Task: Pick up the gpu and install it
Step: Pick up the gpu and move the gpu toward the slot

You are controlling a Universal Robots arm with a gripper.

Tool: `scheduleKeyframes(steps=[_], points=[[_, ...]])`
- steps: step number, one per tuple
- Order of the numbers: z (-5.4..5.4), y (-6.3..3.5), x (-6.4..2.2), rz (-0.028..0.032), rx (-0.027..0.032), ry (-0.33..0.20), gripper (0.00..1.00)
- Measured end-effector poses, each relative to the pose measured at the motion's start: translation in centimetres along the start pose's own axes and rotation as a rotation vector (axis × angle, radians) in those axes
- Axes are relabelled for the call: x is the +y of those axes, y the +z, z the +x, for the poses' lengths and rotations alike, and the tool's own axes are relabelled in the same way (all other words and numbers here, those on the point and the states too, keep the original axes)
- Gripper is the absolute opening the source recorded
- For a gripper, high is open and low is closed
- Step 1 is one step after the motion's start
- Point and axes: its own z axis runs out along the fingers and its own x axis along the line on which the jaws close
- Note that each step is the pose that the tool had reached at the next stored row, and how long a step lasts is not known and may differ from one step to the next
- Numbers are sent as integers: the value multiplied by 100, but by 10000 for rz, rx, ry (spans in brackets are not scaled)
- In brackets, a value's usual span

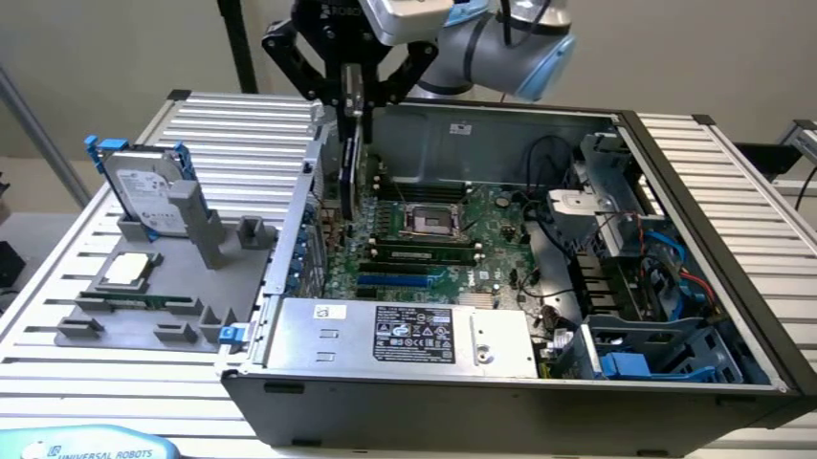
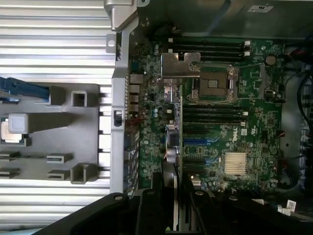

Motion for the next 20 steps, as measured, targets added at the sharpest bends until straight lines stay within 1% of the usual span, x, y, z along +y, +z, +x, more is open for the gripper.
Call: scheduleKeyframes(steps=[17, 20], points=[[-771, 306, 17, 30, -1, 0, 27], [-905, 353, 17, 45, -1, -1, 27]])
